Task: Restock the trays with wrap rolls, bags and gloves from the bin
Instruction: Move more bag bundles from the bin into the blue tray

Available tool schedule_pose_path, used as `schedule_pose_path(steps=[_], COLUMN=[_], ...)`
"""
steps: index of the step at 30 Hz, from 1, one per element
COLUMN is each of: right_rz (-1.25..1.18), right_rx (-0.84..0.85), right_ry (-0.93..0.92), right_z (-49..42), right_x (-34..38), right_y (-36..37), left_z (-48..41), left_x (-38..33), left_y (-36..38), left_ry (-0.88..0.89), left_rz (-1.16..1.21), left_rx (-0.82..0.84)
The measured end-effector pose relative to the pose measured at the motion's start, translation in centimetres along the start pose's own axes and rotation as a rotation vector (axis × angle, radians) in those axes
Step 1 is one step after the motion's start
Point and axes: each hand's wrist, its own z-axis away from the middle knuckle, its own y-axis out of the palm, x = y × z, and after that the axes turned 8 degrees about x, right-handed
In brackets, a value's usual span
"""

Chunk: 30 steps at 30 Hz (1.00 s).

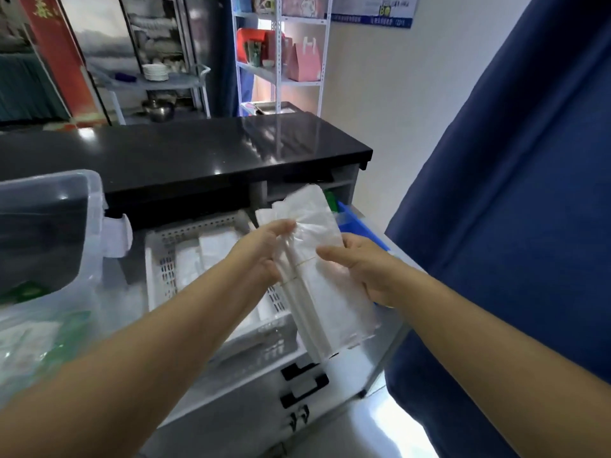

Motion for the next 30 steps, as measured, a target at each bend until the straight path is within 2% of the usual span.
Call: schedule_pose_path(steps=[5, 8, 11, 14, 16, 19, 21, 25, 27, 30], right_rz=[0.083, 0.142, 0.183, 0.18, 0.16, 0.094, 0.049, 0.044, 0.056, 0.076], right_rx=[0.042, 0.041, 0.033, -0.003, -0.043, -0.084, -0.091, -0.062, -0.029, 0.042], right_ry=[0.079, 0.114, 0.148, 0.171, 0.178, 0.203, 0.228, 0.25, 0.261, 0.265], right_z=[-2.0, -4.3, -6.7, -8.7, -9.8, -11.3, -12.5, -15.5, -17.4, -20.1], right_x=[-2.3, -2.8, -2.8, -2.7, -2.8, -3.2, -3.6, -4.3, -4.3, -4.0], right_y=[-4.4, -6.9, -9.7, -13.4, -16.0, -20.0, -22.2, -25.5, -26.7, -28.1], left_z=[-4.8, -8.4, -12.5, -16.5, -18.4, -20.6, -21.8, -23.7, -24.4, -25.4], left_x=[1.4, 0.8, -0.8, -2.5, -2.9, -1.7, -0.1, 2.8, 3.6, 4.2], left_y=[1.2, 1.4, 1.4, 1.0, 0.1, -1.2, -1.6, -1.7, -1.4, -0.9], left_ry=[-0.115, -0.127, -0.05, 0.131, 0.256, 0.352, 0.345, 0.317, 0.299, 0.143], left_rz=[0.082, 0.072, 0.062, -0.02, -0.187, -0.673, -1.012, -1.663, -1.851, -1.96], left_rx=[0.018, 0.032, 0.041, 0.052, 0.032, -0.035, -0.052, 0.031, 0.045, -0.042])
